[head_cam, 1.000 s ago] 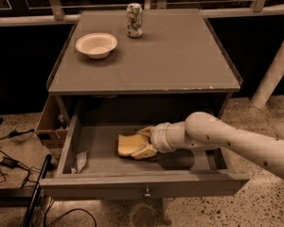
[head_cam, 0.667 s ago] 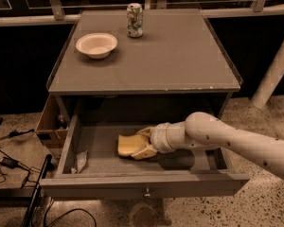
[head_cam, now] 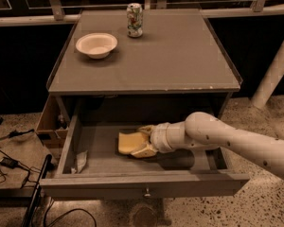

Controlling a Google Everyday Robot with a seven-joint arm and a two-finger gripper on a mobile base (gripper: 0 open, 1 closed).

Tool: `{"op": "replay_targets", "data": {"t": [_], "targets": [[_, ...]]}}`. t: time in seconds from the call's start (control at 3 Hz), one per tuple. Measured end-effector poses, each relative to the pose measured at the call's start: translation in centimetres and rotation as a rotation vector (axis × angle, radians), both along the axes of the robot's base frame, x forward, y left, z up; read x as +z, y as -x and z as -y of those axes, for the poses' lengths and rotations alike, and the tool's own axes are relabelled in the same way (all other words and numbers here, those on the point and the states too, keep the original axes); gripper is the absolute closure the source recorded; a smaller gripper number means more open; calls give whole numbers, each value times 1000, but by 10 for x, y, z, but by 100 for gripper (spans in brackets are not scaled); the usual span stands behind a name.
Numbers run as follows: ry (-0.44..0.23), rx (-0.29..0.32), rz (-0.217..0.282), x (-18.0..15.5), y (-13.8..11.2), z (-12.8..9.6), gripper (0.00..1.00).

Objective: Place sponge into top drawer

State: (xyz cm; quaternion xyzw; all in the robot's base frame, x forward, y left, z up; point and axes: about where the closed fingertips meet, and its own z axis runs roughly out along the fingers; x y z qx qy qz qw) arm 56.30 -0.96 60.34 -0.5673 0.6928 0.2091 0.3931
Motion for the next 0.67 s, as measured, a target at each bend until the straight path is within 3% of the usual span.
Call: {"op": "replay_targets", "data": {"t": [0.33,0.67], "targets": [[0,0,0,0,0,0,0],[0,0,0,0,0,0,0]]}}
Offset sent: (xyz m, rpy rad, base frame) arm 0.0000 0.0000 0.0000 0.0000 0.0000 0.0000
